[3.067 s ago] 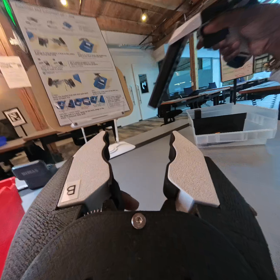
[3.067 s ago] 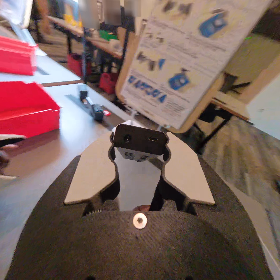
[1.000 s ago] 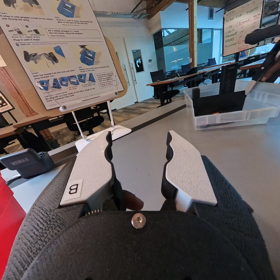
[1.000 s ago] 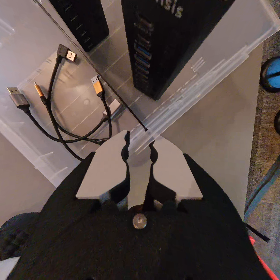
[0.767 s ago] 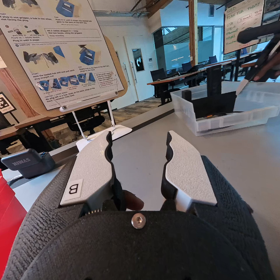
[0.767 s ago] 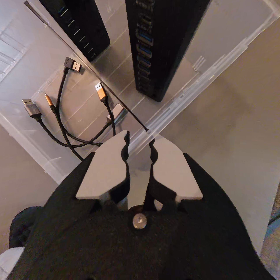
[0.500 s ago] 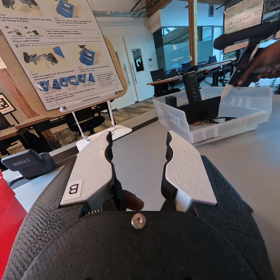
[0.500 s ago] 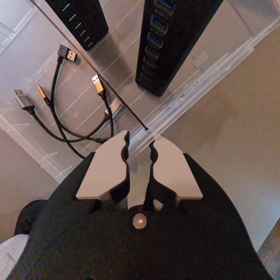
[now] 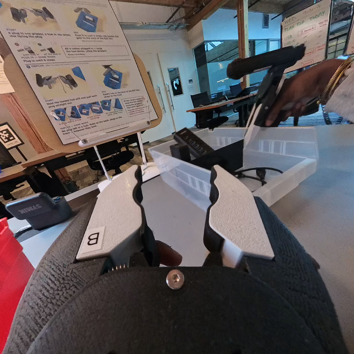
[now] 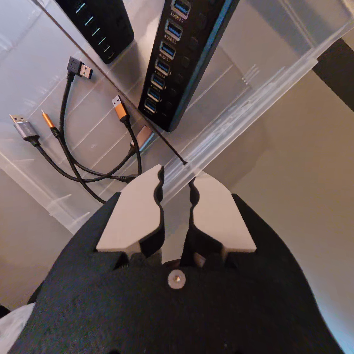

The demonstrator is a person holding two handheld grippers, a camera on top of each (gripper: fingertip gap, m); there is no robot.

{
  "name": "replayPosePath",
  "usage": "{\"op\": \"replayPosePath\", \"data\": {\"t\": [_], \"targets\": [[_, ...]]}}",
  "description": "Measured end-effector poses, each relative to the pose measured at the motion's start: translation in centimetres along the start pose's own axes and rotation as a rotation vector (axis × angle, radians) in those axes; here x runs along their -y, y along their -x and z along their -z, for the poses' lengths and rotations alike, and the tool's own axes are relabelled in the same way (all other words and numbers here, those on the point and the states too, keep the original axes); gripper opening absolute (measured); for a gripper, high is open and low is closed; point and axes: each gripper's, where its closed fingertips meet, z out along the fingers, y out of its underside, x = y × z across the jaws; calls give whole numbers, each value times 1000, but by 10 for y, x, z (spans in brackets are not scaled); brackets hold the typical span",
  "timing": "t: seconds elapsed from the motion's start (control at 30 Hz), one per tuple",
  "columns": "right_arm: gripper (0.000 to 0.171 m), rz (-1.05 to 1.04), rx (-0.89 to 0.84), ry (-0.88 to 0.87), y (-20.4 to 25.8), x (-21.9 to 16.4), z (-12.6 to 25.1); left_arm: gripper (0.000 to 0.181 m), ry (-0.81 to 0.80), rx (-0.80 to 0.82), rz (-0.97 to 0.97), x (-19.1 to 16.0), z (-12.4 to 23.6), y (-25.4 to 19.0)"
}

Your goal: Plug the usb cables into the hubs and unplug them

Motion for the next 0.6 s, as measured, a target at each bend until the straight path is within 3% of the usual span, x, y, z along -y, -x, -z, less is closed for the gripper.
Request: {"op": "replayPosePath", "data": {"t": [0.03, 0.23, 0.37, 0.5, 0.6], "targets": [[24, 0, 18, -9, 7, 6, -3, 69, -10, 2, -1, 2, 1, 0], [26, 15, 90, -58, 56, 50, -24, 69, -106, 21, 9, 40, 18, 7], [28, -8, 154, -131, 97, 83, -39, 69, -193, 50, 68, 80, 52, 24], [32, -49, 250, -240, 136, 112, -50, 65, -259, 154, 44, 120, 98, 70], [38, -135, 346, -330, 160, 130, -55, 63, -192, 226, 61, 139, 128, 116]]}}
